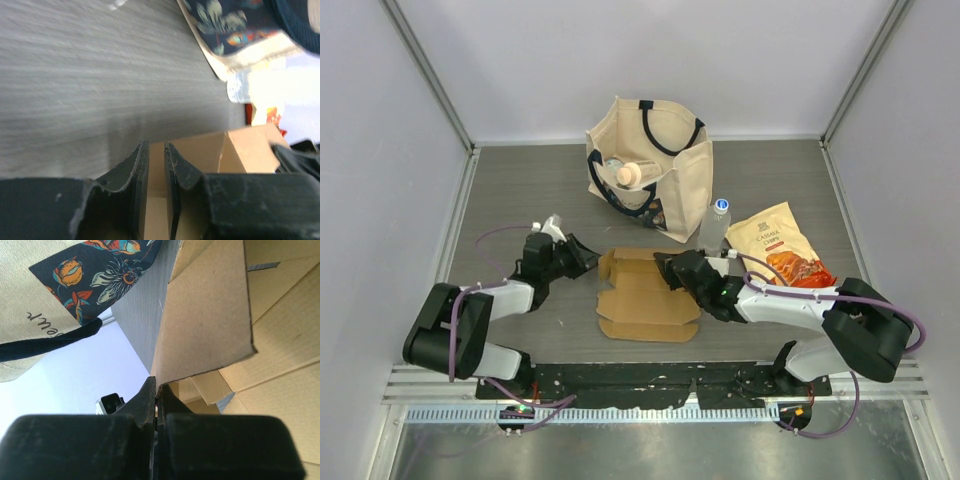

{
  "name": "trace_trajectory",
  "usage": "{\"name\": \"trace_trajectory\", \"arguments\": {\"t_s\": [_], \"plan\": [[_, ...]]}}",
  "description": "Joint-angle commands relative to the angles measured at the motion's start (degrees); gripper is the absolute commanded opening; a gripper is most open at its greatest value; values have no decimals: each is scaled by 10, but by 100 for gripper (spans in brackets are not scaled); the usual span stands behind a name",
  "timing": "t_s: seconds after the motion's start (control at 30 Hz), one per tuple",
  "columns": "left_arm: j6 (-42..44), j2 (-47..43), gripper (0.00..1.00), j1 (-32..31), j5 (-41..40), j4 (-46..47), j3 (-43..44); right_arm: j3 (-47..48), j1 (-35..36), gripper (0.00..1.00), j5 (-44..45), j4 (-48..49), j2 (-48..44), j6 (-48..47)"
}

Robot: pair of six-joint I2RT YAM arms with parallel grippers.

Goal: Fold the paper box

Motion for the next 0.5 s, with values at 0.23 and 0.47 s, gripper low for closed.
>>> {"name": "trace_trajectory", "arguments": {"t_s": [0.23,0.47], "plan": [[38,-151,24,-85,-48,-51,-38,-5,-1,1,-4,26,-4,-38],[68,-178,31,-95,-76,-77,-56,-53,-1,1,9,62,-26,-105]]}}
